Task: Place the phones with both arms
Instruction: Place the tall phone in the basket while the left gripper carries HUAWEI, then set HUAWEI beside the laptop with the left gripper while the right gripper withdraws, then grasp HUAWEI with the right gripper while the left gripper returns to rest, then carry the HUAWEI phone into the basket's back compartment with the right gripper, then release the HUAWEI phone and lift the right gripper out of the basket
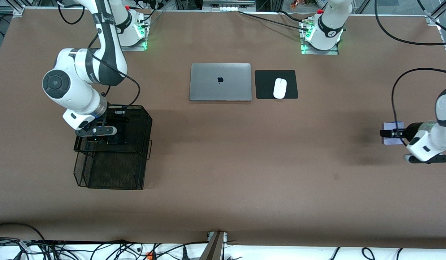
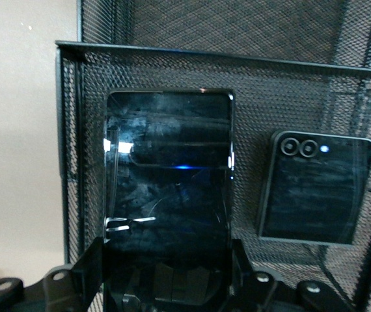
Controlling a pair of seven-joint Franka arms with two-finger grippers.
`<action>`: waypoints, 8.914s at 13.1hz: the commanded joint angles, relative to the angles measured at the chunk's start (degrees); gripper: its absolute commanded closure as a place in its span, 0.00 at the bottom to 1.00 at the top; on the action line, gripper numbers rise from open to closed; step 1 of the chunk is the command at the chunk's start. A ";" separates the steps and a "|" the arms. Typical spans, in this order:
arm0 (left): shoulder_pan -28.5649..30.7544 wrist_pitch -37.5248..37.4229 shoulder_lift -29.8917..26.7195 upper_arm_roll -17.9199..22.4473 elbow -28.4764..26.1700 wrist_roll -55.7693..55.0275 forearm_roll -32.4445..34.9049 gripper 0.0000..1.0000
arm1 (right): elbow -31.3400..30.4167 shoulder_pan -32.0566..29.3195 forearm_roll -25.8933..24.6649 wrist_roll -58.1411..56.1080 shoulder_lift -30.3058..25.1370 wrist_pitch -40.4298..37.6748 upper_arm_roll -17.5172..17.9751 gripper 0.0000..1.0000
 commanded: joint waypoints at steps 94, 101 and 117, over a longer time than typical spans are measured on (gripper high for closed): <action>-35.03 2.11 -30.55 28.29 -8.16 4.28 -17.76 0.00 | 52.39 -59.32 -23.71 9.74 19.88 -22.89 62.00 0.84; -35.03 2.11 -30.55 28.29 -8.16 4.37 -17.76 0.00 | 51.95 -61.17 -23.80 10.53 29.12 -11.01 61.91 0.83; -35.03 2.03 -30.64 28.29 -8.16 4.37 -17.76 0.00 | 41.70 -62.14 -23.18 13.60 4.91 -25.40 60.59 0.00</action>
